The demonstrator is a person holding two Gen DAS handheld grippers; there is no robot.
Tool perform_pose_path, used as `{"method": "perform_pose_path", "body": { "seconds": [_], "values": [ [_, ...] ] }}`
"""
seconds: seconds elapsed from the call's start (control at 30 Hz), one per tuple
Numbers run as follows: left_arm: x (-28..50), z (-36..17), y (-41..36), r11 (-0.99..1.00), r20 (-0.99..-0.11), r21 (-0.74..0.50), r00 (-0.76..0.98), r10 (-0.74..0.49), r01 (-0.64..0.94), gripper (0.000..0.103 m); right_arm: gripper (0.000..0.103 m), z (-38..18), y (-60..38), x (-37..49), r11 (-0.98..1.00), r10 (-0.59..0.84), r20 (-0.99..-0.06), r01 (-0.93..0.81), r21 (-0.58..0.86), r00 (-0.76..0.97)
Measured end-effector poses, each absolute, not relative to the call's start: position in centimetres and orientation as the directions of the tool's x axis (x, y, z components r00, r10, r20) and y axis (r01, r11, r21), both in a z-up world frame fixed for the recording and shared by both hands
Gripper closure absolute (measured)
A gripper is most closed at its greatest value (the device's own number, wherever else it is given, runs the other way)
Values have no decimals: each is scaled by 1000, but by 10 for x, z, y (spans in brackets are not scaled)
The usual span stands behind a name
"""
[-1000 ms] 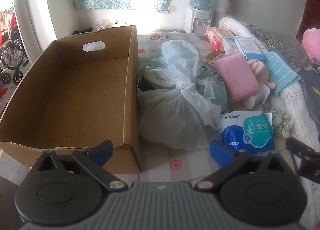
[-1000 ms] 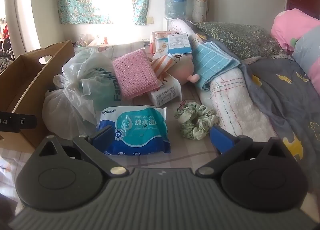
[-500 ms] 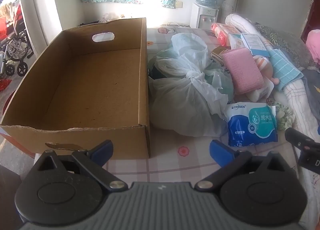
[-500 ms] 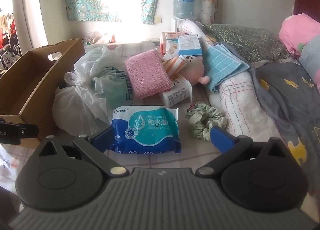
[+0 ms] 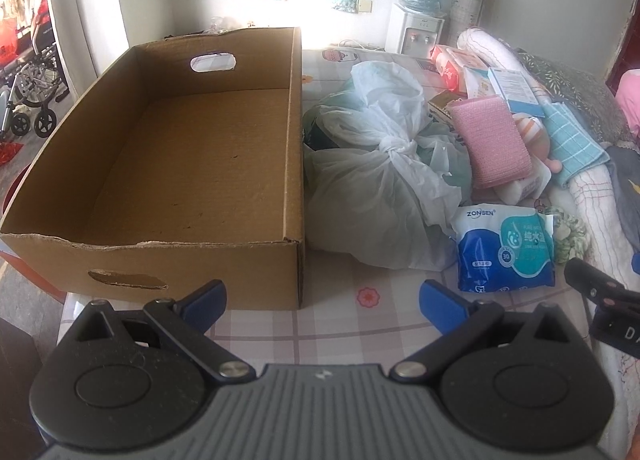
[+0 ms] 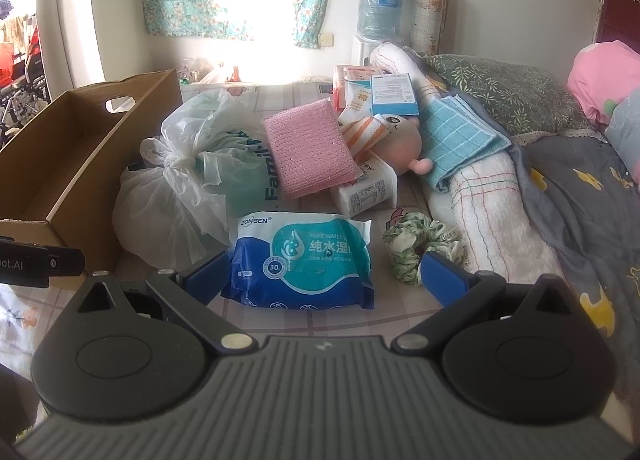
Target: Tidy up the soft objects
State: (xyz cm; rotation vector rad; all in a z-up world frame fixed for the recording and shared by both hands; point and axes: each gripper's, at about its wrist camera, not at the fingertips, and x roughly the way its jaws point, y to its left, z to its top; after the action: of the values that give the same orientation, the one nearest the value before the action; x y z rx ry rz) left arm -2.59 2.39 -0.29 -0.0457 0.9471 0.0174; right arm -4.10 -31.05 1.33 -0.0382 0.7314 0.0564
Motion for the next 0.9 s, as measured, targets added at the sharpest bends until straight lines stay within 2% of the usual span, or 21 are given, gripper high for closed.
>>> {"method": "perform_pose_path", "body": {
  "seconds": [0.9],
  "values": [
    [-22,1,19,1000,-815,-17,580,-5,-16,0,1,15,-308,-33,997,30,-672,-69,-31,740]
  ]
}}
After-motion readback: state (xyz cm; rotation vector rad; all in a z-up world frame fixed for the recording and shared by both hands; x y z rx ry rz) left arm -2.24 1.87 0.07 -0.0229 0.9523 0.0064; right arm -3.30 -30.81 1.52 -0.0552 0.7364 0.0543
